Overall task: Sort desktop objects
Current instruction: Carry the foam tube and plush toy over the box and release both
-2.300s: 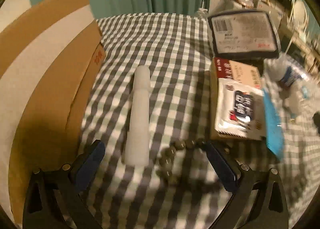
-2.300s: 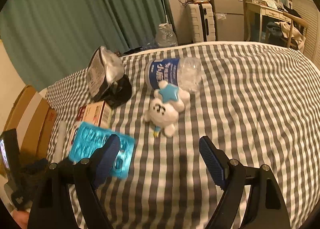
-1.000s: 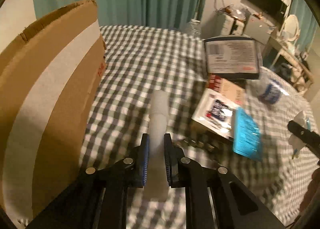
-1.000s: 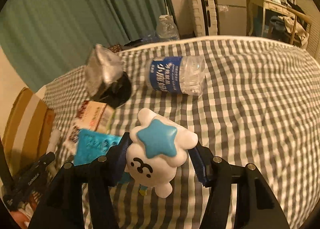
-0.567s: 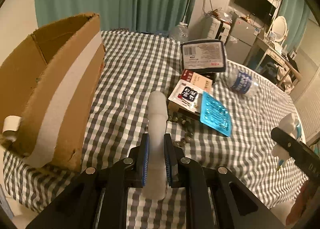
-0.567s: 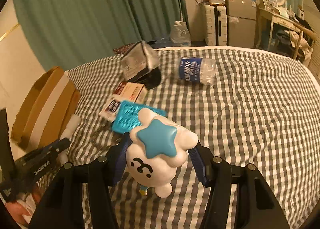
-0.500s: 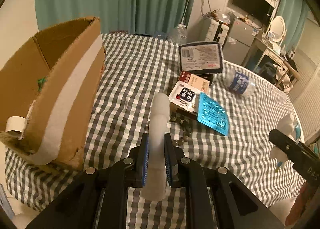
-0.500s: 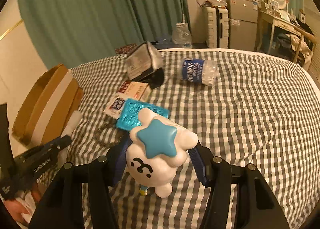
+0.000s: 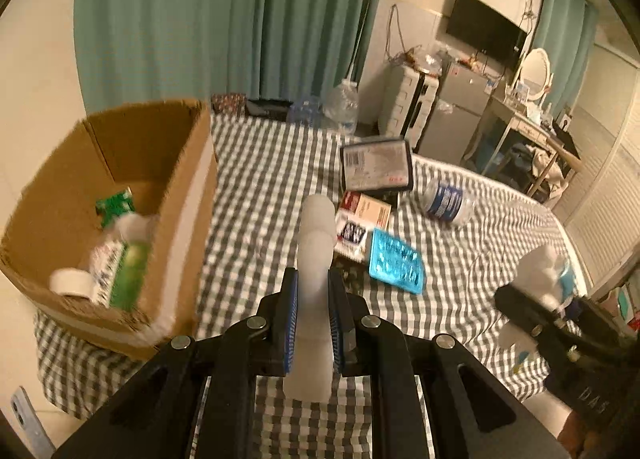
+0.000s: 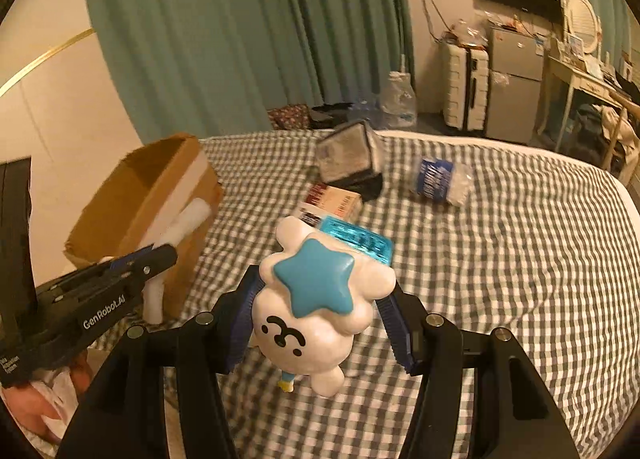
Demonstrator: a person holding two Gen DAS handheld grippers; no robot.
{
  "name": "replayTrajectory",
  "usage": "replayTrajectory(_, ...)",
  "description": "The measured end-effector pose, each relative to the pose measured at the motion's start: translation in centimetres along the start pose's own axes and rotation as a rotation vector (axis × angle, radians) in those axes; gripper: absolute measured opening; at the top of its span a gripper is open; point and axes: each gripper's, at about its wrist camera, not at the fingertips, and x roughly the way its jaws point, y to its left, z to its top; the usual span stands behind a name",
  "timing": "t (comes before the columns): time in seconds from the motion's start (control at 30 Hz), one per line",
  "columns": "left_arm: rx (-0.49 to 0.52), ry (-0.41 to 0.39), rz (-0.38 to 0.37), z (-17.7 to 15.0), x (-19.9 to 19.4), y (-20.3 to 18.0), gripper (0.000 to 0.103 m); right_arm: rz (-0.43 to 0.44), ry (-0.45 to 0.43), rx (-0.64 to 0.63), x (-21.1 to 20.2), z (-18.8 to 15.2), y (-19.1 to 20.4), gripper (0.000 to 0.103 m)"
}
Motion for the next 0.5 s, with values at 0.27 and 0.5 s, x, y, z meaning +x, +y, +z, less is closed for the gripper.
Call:
replayTrajectory(0.27, 0.002, -0.089, 0.035, 4.7, -3.0, 2.8, 0.014, 0.082, -0.025, -0.067, -1.0, 2.6, 4.1, 0.056)
replayTrajectory(0.5, -0.027, -0.168, 0.097, 9.0, -4.8, 8.5, 0.014, 0.194, -0.045, -0.120, -0.3, 7.0, 9.2, 0.057)
